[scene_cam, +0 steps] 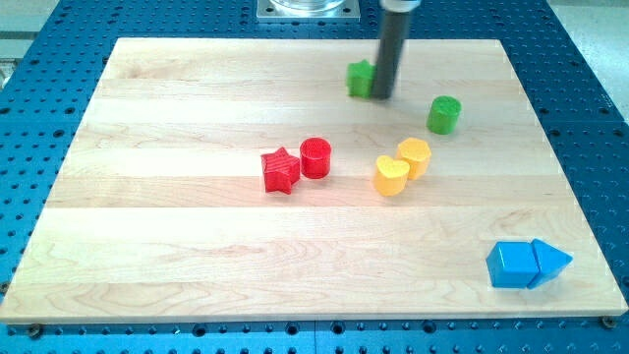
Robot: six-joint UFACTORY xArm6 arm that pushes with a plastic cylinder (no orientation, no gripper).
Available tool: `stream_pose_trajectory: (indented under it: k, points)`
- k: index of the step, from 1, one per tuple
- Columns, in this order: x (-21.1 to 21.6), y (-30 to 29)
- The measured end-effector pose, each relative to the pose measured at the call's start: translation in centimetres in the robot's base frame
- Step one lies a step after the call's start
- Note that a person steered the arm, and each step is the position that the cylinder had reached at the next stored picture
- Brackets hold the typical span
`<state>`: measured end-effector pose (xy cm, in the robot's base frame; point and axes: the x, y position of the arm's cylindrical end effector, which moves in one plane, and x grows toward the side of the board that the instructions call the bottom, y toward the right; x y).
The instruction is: Move the green star above the green circle
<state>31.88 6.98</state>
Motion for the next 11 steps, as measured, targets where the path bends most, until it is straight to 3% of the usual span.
stream_pose_trajectory:
  k: [2, 4, 5, 6, 7, 8, 9, 10, 11]
  points:
    - [-1.4, -9.0]
    - [-4.3, 3.1]
    - [-5.2, -3.4]
    - [-7.0, 0.7]
    - [-5.6, 7.4]
    - [-5.4, 8.4]
    - [-6.8, 5.6]
    - [-9.8, 5.5]
    - [-9.9, 9.0]
